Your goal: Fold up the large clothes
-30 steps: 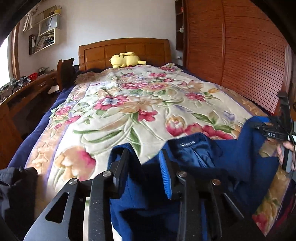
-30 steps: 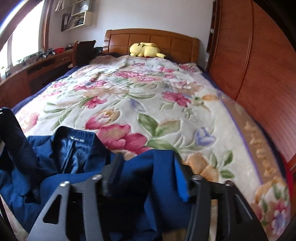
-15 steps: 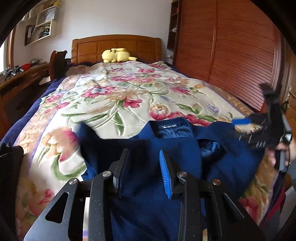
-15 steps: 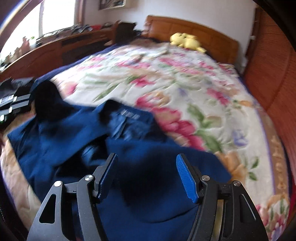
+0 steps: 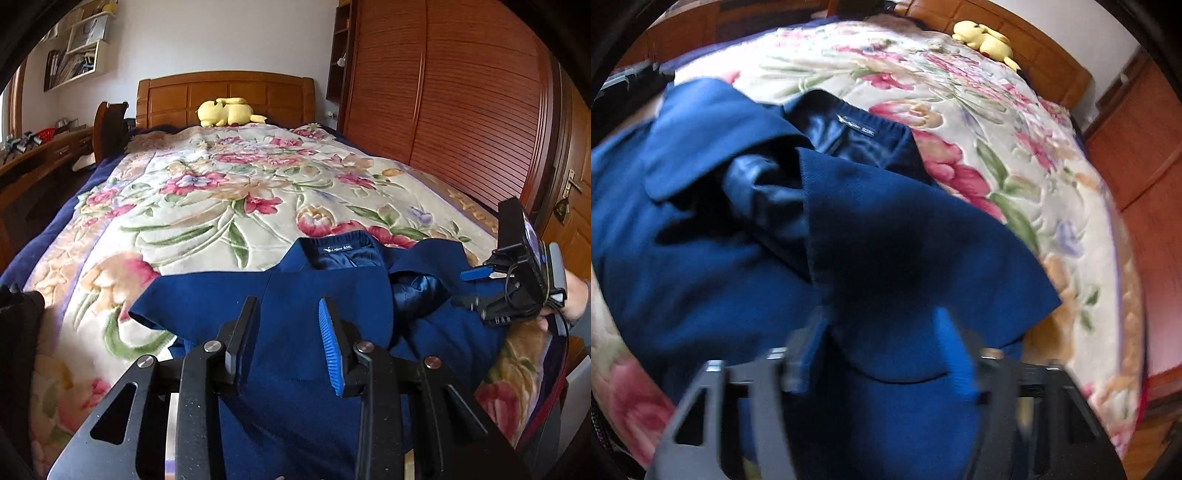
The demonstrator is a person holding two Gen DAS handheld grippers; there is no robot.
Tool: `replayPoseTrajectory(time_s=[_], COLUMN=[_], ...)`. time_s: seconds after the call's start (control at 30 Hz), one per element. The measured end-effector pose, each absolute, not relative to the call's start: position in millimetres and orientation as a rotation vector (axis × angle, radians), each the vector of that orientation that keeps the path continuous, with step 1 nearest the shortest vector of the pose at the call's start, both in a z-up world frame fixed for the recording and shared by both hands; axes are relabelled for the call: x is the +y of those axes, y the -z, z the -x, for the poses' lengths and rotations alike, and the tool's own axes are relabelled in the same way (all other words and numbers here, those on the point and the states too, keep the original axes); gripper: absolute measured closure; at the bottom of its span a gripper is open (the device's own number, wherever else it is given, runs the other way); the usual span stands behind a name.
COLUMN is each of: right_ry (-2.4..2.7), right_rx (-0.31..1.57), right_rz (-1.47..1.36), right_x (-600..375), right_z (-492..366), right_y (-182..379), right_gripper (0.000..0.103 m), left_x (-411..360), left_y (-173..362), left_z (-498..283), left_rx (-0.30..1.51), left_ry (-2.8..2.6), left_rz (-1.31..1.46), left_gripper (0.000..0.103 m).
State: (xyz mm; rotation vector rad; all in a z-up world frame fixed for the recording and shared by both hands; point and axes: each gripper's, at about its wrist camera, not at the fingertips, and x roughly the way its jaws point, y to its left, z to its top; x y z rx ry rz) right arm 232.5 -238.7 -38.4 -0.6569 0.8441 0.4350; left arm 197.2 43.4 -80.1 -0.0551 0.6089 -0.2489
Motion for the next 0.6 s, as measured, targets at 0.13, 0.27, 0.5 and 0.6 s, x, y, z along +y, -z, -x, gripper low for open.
replayPoseTrajectory(time_s=[0.13,0.27,0.5,0.6], right_ry=[-0.397,-0.372,-0.362,-0.336], right_rx=[0.799,0.737,0.657,0.637], right_rz=[0.733,0.754,0.684,0.623], right_x=[-225,-204,-155,-145], right_z=[-251,-274,-311,-322], right_y=[16,-5,-28,-34], right_gripper=[0.097,0.097,0.096,0.07], left_x=[42,46,58,65], left_y=[86,89,95,98], left_z=[-199,-200,-200,-200], left_rx=[0.622,0.626,0.638,0.642], left_ry=[0.249,0.258,0.22,0.208], left_rz=[0.038,0.043,0.038,0.042], left_gripper=[0.069,0.069,0.069,0.069])
